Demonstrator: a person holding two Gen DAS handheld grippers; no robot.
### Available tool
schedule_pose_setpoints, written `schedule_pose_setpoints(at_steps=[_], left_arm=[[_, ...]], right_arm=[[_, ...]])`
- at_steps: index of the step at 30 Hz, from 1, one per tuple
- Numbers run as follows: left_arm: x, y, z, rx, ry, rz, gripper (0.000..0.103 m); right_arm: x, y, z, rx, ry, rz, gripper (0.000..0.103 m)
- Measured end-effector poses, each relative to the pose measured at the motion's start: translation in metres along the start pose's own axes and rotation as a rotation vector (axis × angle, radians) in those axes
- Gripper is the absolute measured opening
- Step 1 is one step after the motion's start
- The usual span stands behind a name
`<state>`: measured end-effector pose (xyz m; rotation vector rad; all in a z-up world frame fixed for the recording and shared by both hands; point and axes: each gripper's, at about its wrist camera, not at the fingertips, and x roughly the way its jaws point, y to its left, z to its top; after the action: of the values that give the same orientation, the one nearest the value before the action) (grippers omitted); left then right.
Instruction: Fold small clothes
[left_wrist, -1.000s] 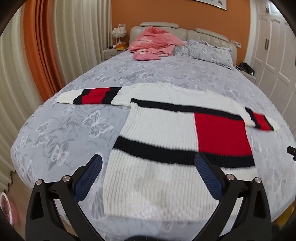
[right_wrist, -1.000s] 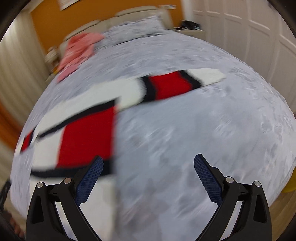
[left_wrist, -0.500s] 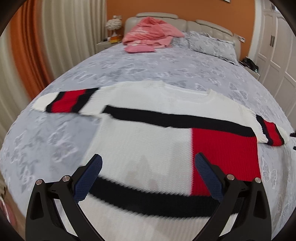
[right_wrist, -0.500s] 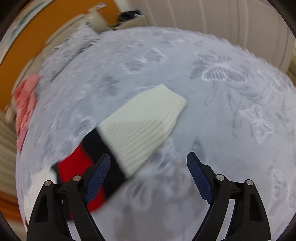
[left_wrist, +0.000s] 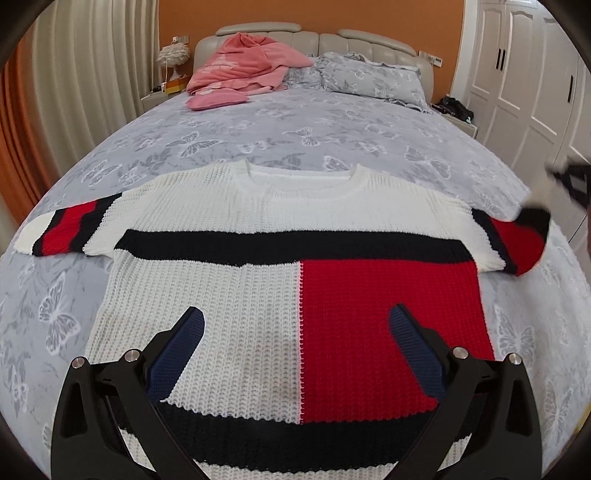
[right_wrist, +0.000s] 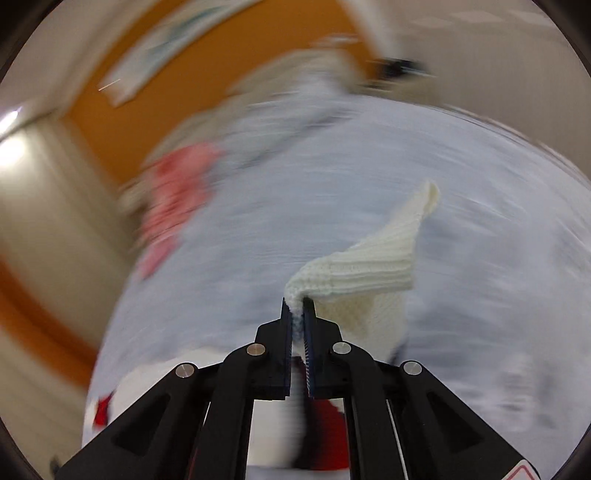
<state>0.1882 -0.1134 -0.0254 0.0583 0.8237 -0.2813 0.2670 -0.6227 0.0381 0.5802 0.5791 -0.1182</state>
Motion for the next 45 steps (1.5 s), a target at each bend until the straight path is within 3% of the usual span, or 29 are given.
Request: schedule_pose_setpoints(at_steps=[5,8,11,12,13,14,16,18,21,24,26,27,28,29,30,31,32,36,38,40,41,43,45], left_arm=[[-0.012,0.019,0.003,-0.044,-0.012,-0.015,0.098],[-0.015,0.037,0.008,-0.074,-0.008,-0.024,0.098],[-0.006,0.060,0.015,-0.114,0.020,-0.034,0.098],[-0.002,0.067,0.016,-0.128,0.033,-0.041,0.098],[0.002,0.075,0.019,-0.144,0.047,-0.046,0.098],[0.007,0.083,0.021,-0.162,0.057,-0.054,0.098],[0.018,0.100,0.028,-0.201,0.059,-0.076,0.098],[0.039,0.109,0.040,-0.223,0.078,-0.083,0.098],[0.078,0.116,0.056,-0.290,0.128,-0.114,0.098],[0.118,0.119,0.066,-0.387,0.167,-0.152,0.098],[0.145,0.123,0.068,-0.451,0.227,-0.155,0.084],[0.159,0.124,0.068,-0.482,0.258,-0.145,0.060],[0.162,0.124,0.069,-0.481,0.260,-0.116,0.041],[0.162,0.124,0.071,-0.471,0.248,-0.087,0.030],[0.163,0.124,0.077,-0.451,0.237,-0.079,0.009],[0.161,0.126,0.081,-0.446,0.228,-0.088,0.009],[0.157,0.129,0.085,-0.444,0.207,-0.092,0.009],[0.132,0.146,0.105,-0.406,0.080,-0.014,0.008],[0.135,0.156,0.103,-0.392,0.085,0.003,0.008],[0.159,0.153,0.092,-0.352,0.181,0.032,0.008],[0.165,0.152,0.085,-0.337,0.207,0.043,0.008],[0.163,0.145,0.080,-0.294,0.170,0.063,0.009],[0.162,0.146,0.079,-0.303,0.166,0.057,0.011]], right_arm=[[0.063,0.195,-0.041,-0.194,0.169,0.316,0.007],[0.117,0.278,-0.096,-0.263,0.312,0.415,0.013],[0.145,0.320,-0.140,-0.306,0.409,0.443,0.015],[0.142,0.320,-0.145,-0.302,0.404,0.456,0.017],[0.135,0.314,-0.147,-0.295,0.378,0.454,0.026],[0.126,0.300,-0.145,-0.285,0.340,0.428,0.044],[0.099,0.255,-0.144,-0.256,0.231,0.291,0.060],[0.081,0.207,-0.151,-0.253,0.194,0.121,0.060],[0.069,0.143,-0.167,-0.262,0.222,-0.124,0.060],[0.074,0.103,-0.178,-0.189,0.288,-0.155,0.060],[0.085,0.094,-0.186,-0.190,0.308,-0.156,0.060],[0.093,0.096,-0.190,-0.185,0.315,-0.149,0.060],[0.099,0.093,-0.193,-0.182,0.320,-0.143,0.060],[0.109,0.095,-0.191,-0.180,0.323,-0.140,0.054],[0.116,0.092,-0.189,-0.180,0.321,-0.139,0.046],[0.117,0.092,-0.187,-0.175,0.317,-0.146,0.027],[0.121,0.088,-0.181,-0.155,0.308,-0.138,0.014],[0.080,0.089,-0.162,-0.157,0.174,-0.112,0.012],[0.088,0.077,-0.171,-0.172,0.213,-0.148,0.012],[0.114,0.055,-0.192,-0.157,0.330,-0.196,0.012],[0.110,0.054,-0.192,-0.161,0.301,-0.181,0.012],[0.105,0.059,-0.186,-0.146,0.275,-0.180,0.012],[0.116,0.056,-0.192,-0.148,0.304,-0.199,0.013]])
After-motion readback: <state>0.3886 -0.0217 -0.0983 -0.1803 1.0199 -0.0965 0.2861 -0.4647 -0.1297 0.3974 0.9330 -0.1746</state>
